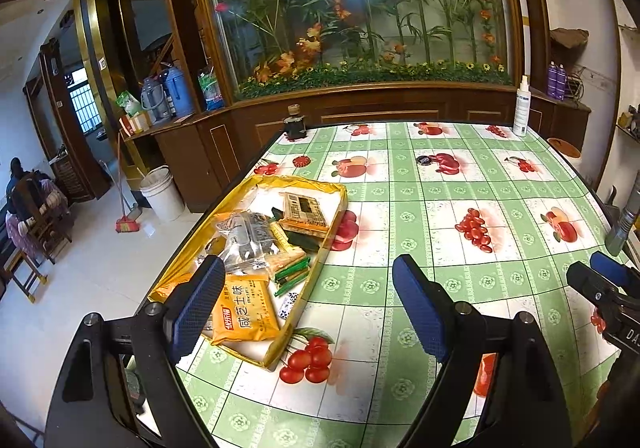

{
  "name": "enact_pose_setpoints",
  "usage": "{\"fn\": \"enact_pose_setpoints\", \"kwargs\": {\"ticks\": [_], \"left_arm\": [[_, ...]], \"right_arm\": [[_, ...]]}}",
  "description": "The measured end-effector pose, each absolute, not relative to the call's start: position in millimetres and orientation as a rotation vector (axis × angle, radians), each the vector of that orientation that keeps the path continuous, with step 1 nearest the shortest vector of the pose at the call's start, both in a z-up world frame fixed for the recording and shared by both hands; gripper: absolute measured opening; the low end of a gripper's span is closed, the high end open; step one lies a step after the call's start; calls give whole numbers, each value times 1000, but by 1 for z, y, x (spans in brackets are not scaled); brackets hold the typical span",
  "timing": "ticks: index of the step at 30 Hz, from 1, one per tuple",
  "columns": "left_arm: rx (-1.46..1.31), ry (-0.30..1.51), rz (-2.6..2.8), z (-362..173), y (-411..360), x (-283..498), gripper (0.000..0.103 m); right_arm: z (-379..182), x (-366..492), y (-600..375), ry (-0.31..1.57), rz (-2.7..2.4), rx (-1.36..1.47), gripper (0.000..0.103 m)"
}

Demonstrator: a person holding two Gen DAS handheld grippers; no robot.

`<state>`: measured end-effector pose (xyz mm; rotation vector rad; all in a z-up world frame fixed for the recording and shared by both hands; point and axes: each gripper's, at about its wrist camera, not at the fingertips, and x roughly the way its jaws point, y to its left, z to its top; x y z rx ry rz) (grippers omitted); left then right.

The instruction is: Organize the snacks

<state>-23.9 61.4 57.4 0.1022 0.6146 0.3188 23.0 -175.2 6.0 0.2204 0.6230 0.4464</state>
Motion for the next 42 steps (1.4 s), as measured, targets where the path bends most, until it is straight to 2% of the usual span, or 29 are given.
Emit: {"fn": "enact_pose_setpoints", "kwargs": {"ticks": [25,42], "left_arm": [[85,664,288,44,56,-12,86],[57,767,213,14,41,10,86]], "right_arm": [[-12,31,-186,674,398,229,85],[-31,46,-178,743,343,165,85]]}}
